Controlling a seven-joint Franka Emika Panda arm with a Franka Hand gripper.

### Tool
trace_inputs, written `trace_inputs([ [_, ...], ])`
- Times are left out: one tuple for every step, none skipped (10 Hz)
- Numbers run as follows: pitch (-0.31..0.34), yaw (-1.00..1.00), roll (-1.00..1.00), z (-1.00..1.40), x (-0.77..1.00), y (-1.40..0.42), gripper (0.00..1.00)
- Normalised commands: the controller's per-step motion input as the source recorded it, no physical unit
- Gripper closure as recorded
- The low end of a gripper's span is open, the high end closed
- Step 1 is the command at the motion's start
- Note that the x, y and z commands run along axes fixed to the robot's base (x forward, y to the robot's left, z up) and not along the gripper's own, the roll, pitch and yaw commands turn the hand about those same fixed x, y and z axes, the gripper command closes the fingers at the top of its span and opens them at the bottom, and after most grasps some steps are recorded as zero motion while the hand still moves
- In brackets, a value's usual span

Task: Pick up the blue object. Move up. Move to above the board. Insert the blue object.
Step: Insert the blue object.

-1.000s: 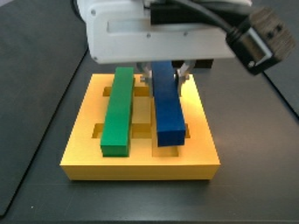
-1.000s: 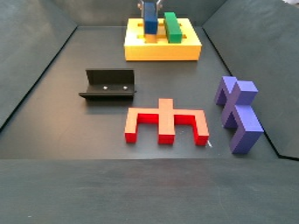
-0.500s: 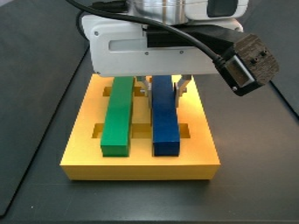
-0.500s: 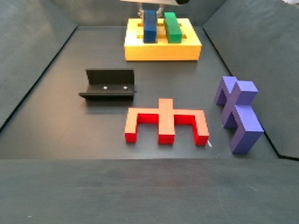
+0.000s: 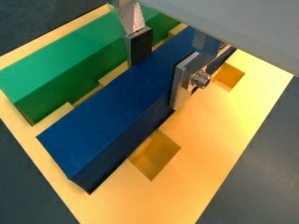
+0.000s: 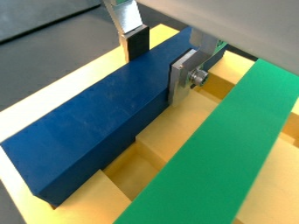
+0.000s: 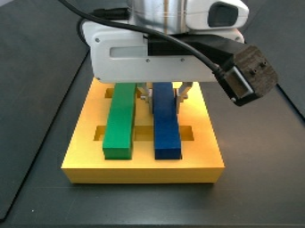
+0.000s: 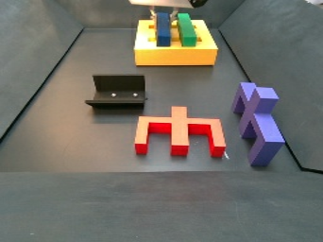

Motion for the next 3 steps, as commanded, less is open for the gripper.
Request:
trace_inputs([
  [0.137, -0.09, 0.02, -0.33, 0.09, -0.18, 1.0],
  [0.027, -0.05, 0.0, -0.29, 0.03, 0.0, 1.0],
  [0.0, 0.0, 0.0, 0.0, 0.0, 0.0, 1.0],
])
